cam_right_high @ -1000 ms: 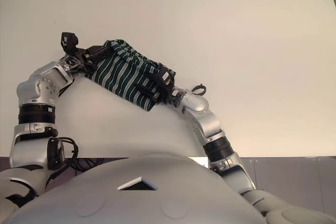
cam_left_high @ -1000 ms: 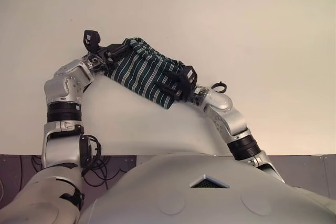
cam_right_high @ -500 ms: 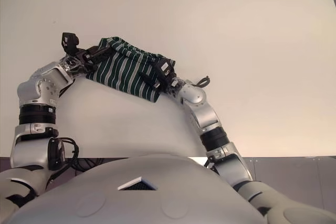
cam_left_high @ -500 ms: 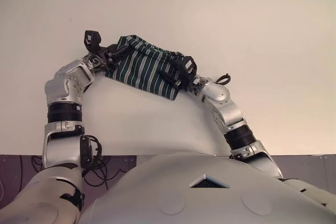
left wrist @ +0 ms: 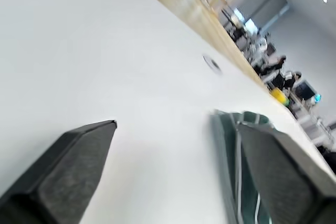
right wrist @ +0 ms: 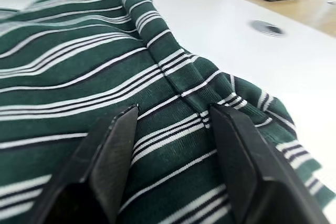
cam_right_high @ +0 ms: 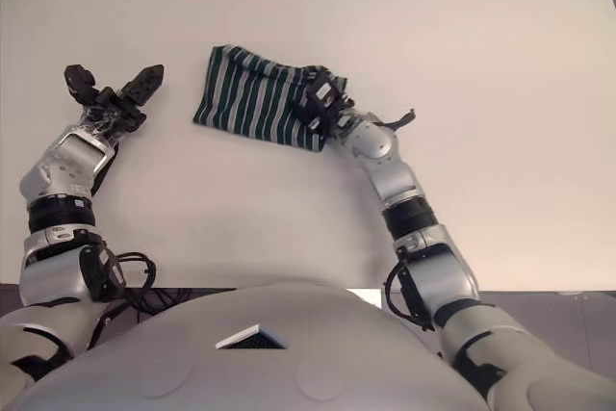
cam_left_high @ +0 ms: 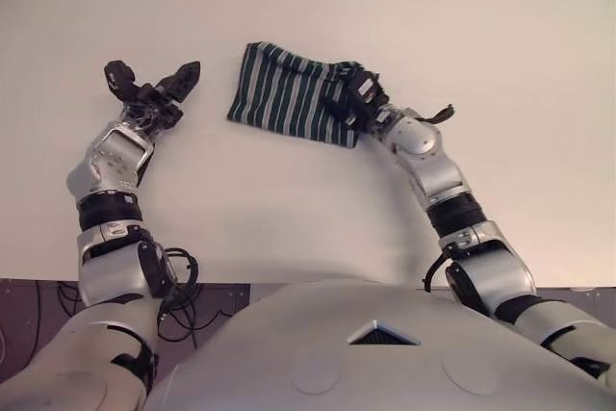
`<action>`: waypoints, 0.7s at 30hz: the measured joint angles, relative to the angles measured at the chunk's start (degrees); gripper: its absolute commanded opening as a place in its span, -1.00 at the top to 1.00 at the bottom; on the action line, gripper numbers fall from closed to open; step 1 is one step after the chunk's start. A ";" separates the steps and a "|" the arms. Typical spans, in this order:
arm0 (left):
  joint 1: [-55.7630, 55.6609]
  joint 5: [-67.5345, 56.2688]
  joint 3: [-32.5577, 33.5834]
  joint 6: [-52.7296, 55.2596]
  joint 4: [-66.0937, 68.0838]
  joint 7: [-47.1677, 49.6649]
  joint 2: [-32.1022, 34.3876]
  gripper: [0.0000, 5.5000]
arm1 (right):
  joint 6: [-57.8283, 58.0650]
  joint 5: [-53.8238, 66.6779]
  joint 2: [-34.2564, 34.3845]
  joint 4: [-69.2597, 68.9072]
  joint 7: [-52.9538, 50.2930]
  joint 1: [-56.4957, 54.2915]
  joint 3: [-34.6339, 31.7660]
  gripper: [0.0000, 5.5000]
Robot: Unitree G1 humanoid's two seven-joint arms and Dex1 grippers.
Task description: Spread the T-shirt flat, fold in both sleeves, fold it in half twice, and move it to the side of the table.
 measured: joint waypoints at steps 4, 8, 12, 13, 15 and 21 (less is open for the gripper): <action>-0.57 -2.09 3.70 -10.51 -4.44 1.44 -6.47 -0.61 | -2.62 3.04 -5.12 5.94 -2.99 -1.25 -9.25 0.10; -2.02 4.52 1.98 -34.49 -6.42 9.79 -19.24 -0.61 | -6.10 8.73 -12.23 12.12 -12.19 0.67 -24.04 0.10; -4.88 15.85 -3.84 -52.49 2.68 20.83 -31.09 -0.61 | -12.61 8.36 -12.31 11.61 -27.02 6.34 -32.80 0.10; -5.05 17.85 -5.30 -54.83 3.54 21.56 -31.40 -0.61 | -15.18 6.83 -10.74 9.94 -30.63 7.49 -33.22 0.10; -5.26 20.49 -6.41 -60.44 4.70 22.62 -31.37 -0.61 | -20.56 2.07 -8.69 5.91 -35.45 8.75 -32.30 0.10; -2.68 24.61 -10.24 -78.30 6.81 18.85 -28.65 -0.61 | -42.69 -25.38 -5.77 -7.66 -51.47 9.63 -21.67 0.10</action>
